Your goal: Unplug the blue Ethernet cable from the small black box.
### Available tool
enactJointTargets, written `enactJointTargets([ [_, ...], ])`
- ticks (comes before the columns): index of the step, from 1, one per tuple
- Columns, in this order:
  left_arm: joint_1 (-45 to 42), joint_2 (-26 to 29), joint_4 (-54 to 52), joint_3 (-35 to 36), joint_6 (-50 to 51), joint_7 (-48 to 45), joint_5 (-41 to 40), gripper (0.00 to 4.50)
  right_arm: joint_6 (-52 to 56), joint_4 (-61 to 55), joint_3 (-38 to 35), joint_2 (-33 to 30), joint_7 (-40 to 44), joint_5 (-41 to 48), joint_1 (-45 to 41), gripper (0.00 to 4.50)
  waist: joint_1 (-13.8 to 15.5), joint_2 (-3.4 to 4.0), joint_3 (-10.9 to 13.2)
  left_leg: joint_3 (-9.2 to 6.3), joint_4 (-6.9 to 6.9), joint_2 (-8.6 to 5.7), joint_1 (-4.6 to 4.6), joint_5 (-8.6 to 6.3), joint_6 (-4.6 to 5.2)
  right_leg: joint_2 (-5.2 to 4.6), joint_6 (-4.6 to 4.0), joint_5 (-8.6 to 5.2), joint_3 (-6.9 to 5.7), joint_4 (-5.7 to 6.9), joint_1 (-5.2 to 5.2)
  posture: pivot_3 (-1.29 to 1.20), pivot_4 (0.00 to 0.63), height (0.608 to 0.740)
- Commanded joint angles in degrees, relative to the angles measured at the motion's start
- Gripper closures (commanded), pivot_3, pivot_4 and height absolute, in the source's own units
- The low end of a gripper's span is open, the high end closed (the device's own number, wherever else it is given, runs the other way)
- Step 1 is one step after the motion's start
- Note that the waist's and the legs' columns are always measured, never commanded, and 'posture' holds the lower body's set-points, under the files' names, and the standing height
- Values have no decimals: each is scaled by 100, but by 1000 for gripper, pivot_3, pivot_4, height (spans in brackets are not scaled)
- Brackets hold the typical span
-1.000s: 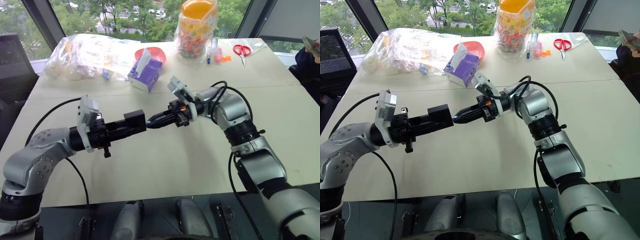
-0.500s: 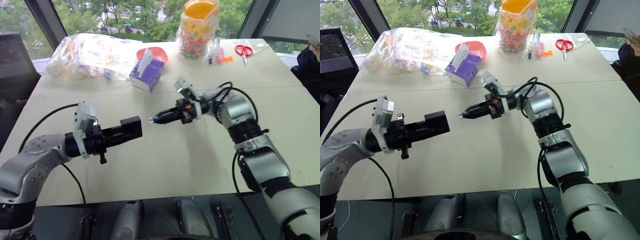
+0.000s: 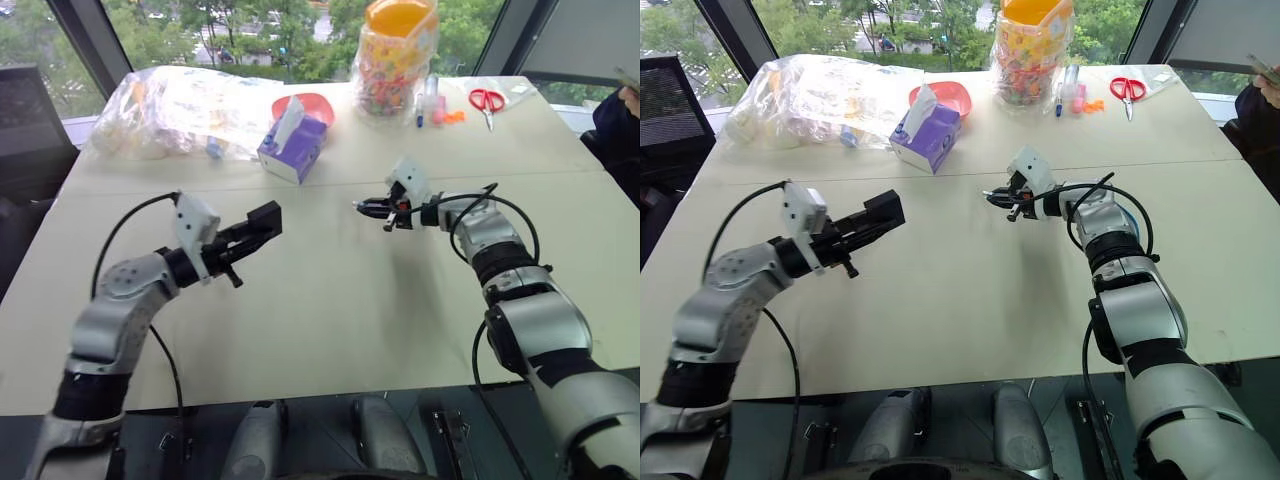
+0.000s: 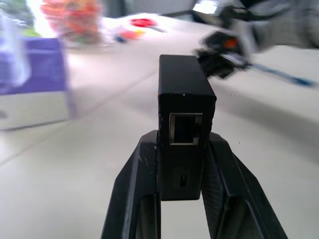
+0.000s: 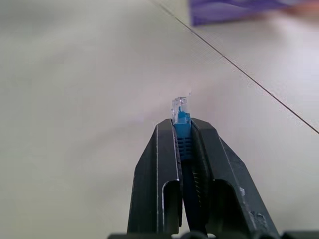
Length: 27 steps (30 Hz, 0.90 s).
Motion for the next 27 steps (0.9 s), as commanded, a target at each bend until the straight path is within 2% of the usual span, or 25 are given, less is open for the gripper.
enactJointTargets([
  [1,-395,-402,696,-202,-953,155,554,4021,-280,304,-264,-22,-829,-169,-210,4465,1,-1,1,-1,0,0,-3,0,0,0,1,1,-1,1,-3,0,150,726],
  [5,-887,-1054,1877,-393,-1761,293,955,4021,-327,475,-403,-4,-1270,-271,-103,4465,-4,0,1,-2,-4,0,-3,0,0,0,7,4,-2,7,-6,0,150,726],
  [9,-1196,-1422,2687,-450,-2193,349,1220,4021,-317,507,-477,21,-1396,-344,-8,4465,-27,0,0,-1,-2,-1,-3,0,1,1,12,7,0,9,-6,0,150,726],
  [15,-1475,-1728,4016,-545,-2282,731,1678,4021,-260,478,-583,103,-1553,-392,95,4465,-21,0,0,-1,2,-2,-2,1,2,2,17,9,0,14,-5,0,150,726],
  [19,-1498,-1815,4353,-568,-2210,746,1780,4021,-244,451,-639,135,-1558,-418,123,4465,-8,1,0,-4,15,-2,12,1,2,3,23,13,-2,16,16,0,150,726],
  [20,-1486,-1831,4363,-568,-2184,737,1783,3221,-242,446,-646,139,-1557,-424,127,4500,-9,1,0,-5,21,-3,17,1,2,3,24,13,-2,16,26,0,150,726],
  [22,-1451,-1861,4341,-564,-2104,729,1768,2744,-234,443,-659,142,-1552,-424,131,4500,-14,2,-1,-5,25,-4,17,1,3,3,27,15,-1,15,28,0,150,726],
  [25,-1373,-1865,4258,-576,-2050,701,1768,1359,-200,449,-700,148,-1511,-406,124,4500,-14,9,-5,-6,25,-5,20,2,3,3,28,15,-1,16,30,0,150,726],
  [27,-1336,-1857,4213,-570,-2013,698,1764,484,-194,449,-711,150,-1509,-411,122,3642,-14,12,-7,-7,23,-5,20,2,3,3,28,15,-1,16,29,0,150,726],
])
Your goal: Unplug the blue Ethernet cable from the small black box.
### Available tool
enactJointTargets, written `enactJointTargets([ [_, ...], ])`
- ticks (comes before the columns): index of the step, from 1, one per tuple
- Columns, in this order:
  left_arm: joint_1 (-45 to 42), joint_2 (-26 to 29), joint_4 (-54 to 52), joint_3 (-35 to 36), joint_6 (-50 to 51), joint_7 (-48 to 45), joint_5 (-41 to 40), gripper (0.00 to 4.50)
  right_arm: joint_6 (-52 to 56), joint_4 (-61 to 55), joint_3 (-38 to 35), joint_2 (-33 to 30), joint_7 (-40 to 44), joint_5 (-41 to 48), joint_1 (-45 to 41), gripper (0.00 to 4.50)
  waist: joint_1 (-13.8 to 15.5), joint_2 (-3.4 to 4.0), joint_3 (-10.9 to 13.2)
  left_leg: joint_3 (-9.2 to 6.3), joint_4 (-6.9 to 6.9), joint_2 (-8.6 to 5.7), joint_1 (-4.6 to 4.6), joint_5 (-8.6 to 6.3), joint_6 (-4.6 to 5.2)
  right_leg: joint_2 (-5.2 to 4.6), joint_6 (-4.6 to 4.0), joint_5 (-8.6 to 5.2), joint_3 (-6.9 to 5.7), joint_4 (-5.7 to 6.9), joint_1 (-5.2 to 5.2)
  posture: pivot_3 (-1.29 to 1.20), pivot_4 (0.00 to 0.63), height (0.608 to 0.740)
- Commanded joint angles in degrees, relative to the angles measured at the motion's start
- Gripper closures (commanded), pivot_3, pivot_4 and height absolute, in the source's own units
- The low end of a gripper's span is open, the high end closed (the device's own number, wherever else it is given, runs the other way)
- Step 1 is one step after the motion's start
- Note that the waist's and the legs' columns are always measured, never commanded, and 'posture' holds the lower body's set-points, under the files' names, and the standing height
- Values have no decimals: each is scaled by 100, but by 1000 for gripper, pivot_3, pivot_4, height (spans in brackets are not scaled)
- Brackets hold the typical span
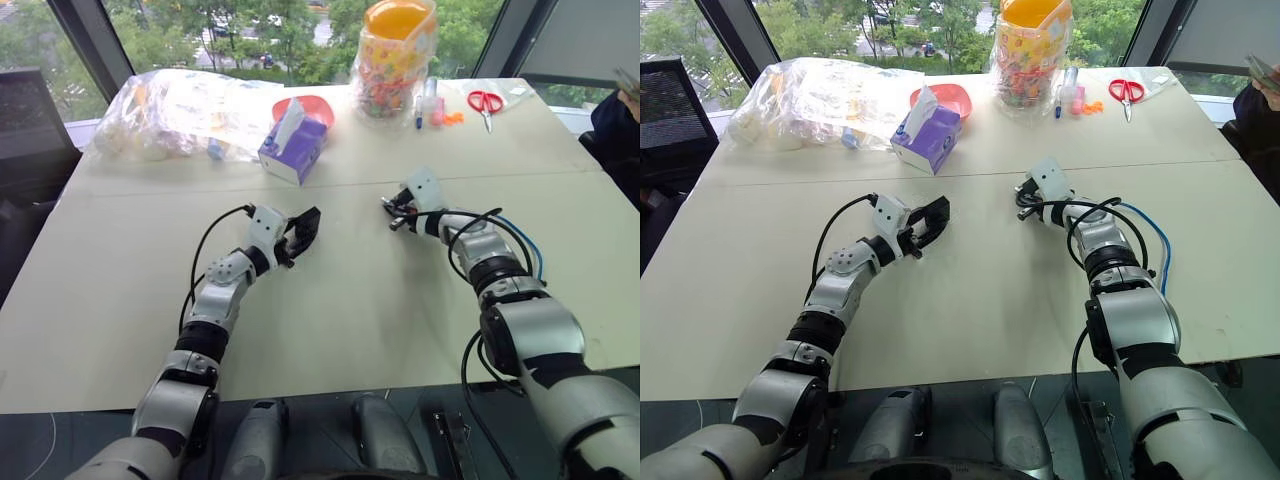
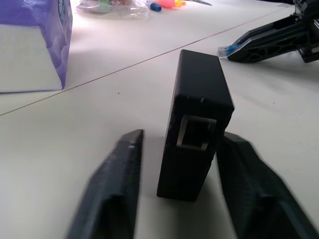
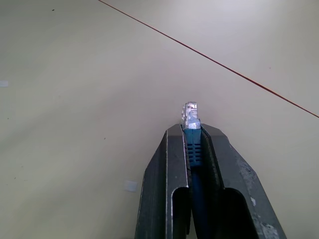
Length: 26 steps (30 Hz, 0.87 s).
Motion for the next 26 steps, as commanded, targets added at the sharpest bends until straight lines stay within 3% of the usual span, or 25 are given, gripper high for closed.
enactJointTargets([
  [1,234,-27,68,-40,221,16,74,29,23,-101,-126,-16,23,23,-36,3306,0,1,-1,0,0,0,0,0,0,0,0,0,0,0,0,0,150,726],
  [6,455,62,-338,-1,391,-70,-9,0,133,-156,-211,-15,269,111,-85,819,-32,5,-3,0,-4,0,0,0,0,0,0,0,0,-1,-1,0,150,726],
  [14,1086,356,-1838,293,1033,-75,-401,0,331,-711,-435,-285,877,352,-189,819,-141,7,-2,0,-14,1,-4,-1,1,-1,0,0,1,0,-12,0,150,726],
  [20,1786,777,-3482,698,1792,193,-724,0,1280,-2384,-700,-619,1930,1071,188,819,-128,11,2,-1,-16,4,-11,-2,0,0,0,0,1,4,-22,0,150,726],
  [26,2454,1070,-4844,932,2602,343,-1111,0,2622,-4764,-511,-1331,3133,1725,1501,819,-6,11,2,-7,-10,-1,-15,-5,3,-7,1,-1,-3,-12,-9,0,150,726],
])
